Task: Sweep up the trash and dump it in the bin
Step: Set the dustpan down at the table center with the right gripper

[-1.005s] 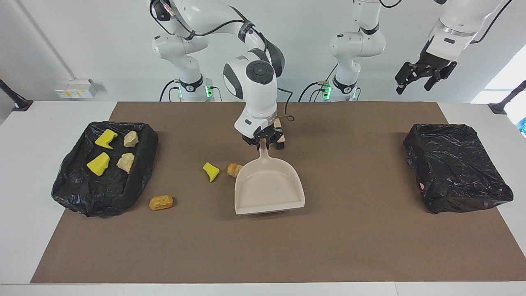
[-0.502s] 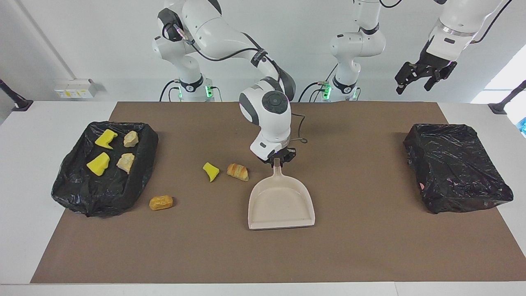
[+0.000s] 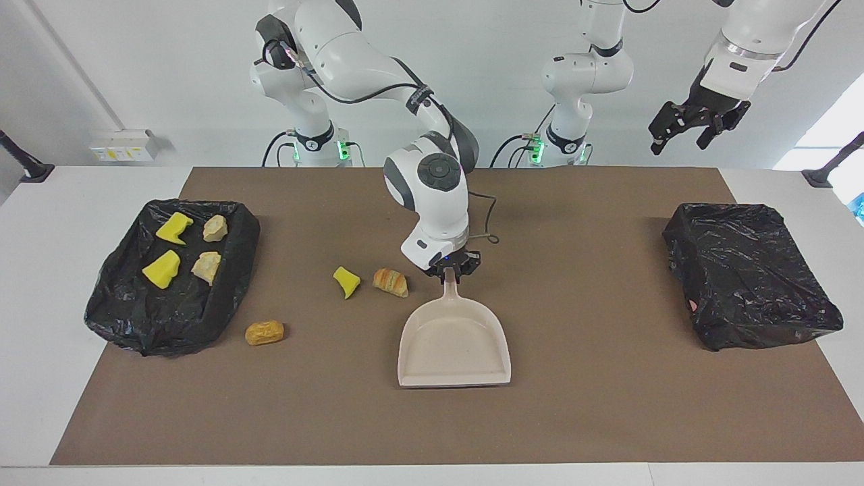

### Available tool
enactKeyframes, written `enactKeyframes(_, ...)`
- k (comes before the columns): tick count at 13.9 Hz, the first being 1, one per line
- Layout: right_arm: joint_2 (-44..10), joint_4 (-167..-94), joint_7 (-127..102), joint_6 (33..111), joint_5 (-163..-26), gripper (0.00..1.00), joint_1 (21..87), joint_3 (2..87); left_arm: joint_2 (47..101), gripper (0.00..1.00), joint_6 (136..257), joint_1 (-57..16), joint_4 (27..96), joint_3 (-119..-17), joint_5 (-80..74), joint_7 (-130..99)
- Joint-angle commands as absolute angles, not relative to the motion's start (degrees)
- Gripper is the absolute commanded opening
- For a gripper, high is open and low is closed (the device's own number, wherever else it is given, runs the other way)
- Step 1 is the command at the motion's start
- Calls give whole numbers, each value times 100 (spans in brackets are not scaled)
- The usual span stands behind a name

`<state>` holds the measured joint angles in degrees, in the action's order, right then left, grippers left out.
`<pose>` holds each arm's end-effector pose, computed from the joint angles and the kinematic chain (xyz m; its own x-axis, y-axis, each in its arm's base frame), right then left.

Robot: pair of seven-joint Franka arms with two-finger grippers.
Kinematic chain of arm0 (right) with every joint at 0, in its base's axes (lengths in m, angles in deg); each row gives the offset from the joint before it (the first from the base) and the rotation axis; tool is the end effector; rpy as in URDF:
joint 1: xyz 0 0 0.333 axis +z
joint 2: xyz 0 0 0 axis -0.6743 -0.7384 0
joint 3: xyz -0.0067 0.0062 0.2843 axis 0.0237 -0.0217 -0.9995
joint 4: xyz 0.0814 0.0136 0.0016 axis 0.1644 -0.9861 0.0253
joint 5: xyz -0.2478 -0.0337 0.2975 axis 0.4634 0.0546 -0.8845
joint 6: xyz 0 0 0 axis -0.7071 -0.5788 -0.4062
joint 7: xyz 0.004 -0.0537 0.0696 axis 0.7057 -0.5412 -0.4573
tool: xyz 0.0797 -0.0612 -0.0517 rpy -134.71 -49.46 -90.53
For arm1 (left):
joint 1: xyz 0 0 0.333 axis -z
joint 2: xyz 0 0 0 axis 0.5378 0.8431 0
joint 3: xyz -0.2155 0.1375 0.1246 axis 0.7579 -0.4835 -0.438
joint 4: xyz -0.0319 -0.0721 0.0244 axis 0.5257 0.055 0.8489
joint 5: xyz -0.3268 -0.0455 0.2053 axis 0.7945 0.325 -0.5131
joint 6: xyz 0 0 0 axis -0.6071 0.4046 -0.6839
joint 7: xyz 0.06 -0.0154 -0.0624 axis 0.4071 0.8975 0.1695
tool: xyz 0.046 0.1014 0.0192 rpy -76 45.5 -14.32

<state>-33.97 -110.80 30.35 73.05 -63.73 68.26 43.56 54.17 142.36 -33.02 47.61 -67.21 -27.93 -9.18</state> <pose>0.5794 0.3755 0.3294 0.9995 -0.0291 -0.0093 -0.0298 -0.9956 -0.0889 0.4893 -0.0306 0.6226 0.9946 0.1007 -0.0260 0.1006 -0.9949 -0.0020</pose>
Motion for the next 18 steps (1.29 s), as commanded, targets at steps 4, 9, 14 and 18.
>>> enactKeyframes(4,-3559,-11066,3087,7464,-6372,99,6806,4327,5444,100,14170,-3341,4670,-6701,-2831,-909)
enactKeyframes(9,-3323,-11128,2937,7175,-6450,100,6894,4318,5444,100,14170,-3342,4670,-6701,-2831,-909)
enactKeyframes(14,-2551,-11513,2884,6762,-6485,100,6877,4318,5444,100,14170,-3342,4679,-6701,-2831,-909)
enactKeyframes(18,-1469,-12655,2989,6735,-6503,100,7017,4292,5444,100,14170,-3341,4679,-6701,-2831,-909)
